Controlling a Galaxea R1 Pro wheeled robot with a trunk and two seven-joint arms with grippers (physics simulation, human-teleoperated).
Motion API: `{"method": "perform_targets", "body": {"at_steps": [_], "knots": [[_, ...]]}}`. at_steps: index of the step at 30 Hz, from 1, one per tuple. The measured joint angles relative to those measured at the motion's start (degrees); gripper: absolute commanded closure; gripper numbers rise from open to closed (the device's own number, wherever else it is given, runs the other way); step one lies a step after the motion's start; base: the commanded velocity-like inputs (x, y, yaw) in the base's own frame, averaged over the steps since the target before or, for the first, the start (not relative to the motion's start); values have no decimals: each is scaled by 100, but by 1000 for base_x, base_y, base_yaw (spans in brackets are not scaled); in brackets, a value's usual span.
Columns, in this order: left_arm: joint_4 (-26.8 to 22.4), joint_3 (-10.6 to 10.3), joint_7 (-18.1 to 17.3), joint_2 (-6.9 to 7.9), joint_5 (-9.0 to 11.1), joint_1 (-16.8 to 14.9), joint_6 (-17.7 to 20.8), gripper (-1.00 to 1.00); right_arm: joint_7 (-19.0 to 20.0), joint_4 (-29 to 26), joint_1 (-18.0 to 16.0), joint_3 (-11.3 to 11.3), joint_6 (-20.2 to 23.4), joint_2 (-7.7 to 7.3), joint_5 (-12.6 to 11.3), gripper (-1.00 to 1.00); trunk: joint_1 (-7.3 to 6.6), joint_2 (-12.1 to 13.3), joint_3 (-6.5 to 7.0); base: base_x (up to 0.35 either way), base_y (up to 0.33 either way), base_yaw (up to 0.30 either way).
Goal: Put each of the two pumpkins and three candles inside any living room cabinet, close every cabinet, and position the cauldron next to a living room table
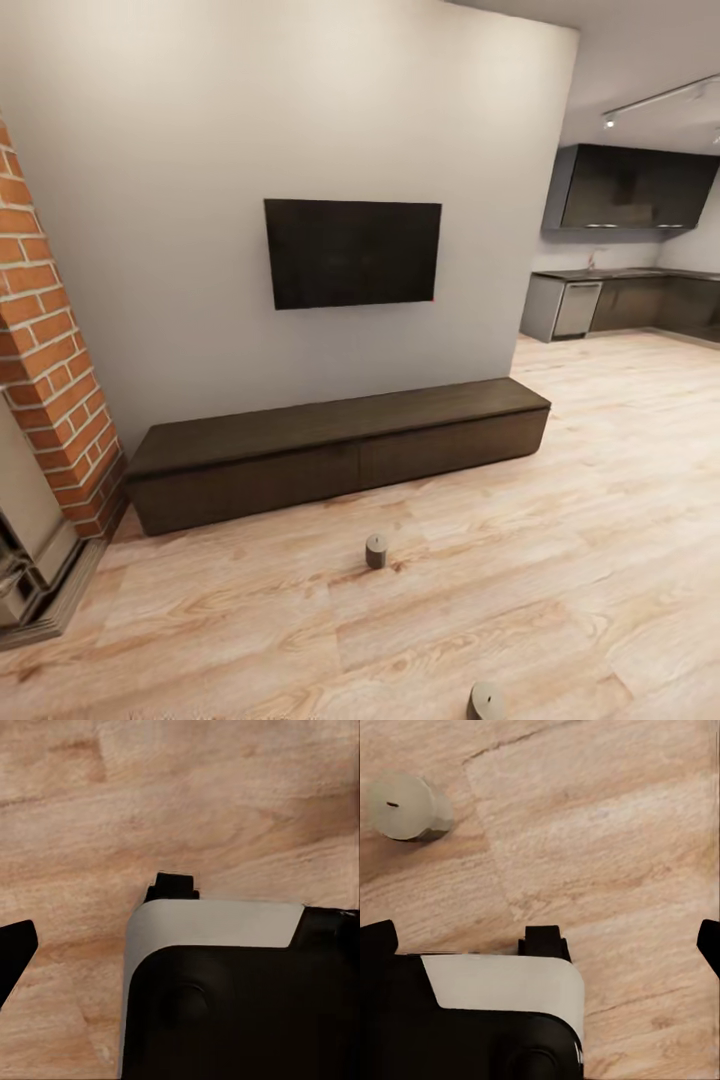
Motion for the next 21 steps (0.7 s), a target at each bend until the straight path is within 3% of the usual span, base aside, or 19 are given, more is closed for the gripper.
{"method": "perform_targets", "body": {"at_steps": [7,9,12,14,19,21], "knots": [[-42,3,-7,-48,287,-851,312,-100,10,-224,-607,-19,336,-68,-18,-100,0,0,0,0,0,288],[-208,3,-7,-117,419,-1167,580,-100,11,-360,-934,-24,489,-73,-45,-100,0,0,0,0,0,291],[-575,2,10,-230,510,-1390,965,-100,10,-548,-1279,-33,750,-77,-95,-100,0,0,0,0,0,292],[-1386,6,37,-356,578,-1550,1517,-100,10,-921,-1564,-38,1098,-79,-128,-100,0,0,1,0,0,293],[-2588,100,95,-424,764,-1577,2389,-100,9,-1788,-1676,-44,1331,-69,-146,-100,0,-1,-1,0,0,289],[-3208,185,186,-435,937,-1516,2760,-100,9,-2390,-1691,-42,1569,-67,-155,-100,0,-1,0,0,0,170]]}}
